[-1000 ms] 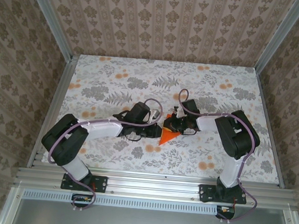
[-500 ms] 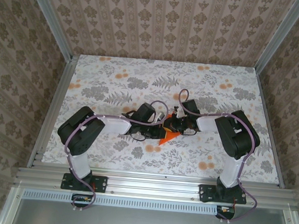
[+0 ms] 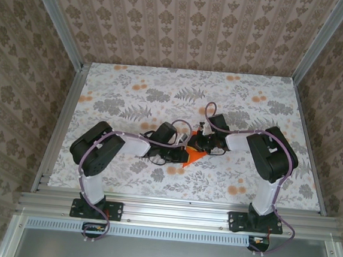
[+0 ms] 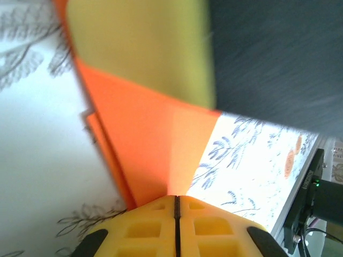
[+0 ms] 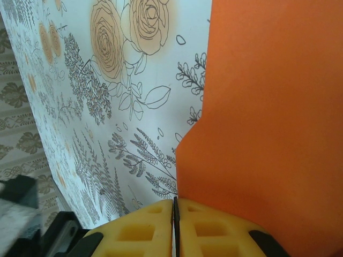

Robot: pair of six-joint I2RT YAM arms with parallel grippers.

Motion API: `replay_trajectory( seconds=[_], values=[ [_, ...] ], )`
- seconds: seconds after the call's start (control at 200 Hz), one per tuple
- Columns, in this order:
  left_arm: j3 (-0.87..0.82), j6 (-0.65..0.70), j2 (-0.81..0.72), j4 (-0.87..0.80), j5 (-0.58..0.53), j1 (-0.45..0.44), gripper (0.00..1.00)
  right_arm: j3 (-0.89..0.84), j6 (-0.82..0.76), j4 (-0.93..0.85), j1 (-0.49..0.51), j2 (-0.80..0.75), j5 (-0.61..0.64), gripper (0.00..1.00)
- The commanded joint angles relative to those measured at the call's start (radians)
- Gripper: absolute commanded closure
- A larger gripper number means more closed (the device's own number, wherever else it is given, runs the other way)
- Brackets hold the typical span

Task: Fold a paper plane with a square sheet of paper (pick it up from the middle)
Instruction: Fourth fold the wing at the center of the table.

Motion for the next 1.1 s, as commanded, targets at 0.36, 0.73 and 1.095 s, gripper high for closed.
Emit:
replay_trajectory(
  seconds=[0.36,0.73,1.095],
  values=[
    [-0.075,0.051,-0.06,-0.169,-0.03,-0.016,0.92,-0.016,-0.042,-0.12,-0.004,0.028,0.078,0.88],
    [-0.056,0.122,-0.126,-0.34,-0.033,-0.066,0.93,-0.008,-0.043,-0.134,-0.005,0.023,0.081,0.88],
    [0.068,0.103,-0.239,-0.344,-0.059,-0.026,0.92,-0.014,-0.037,-0.131,-0.004,0.011,0.088,0.88]
  ],
)
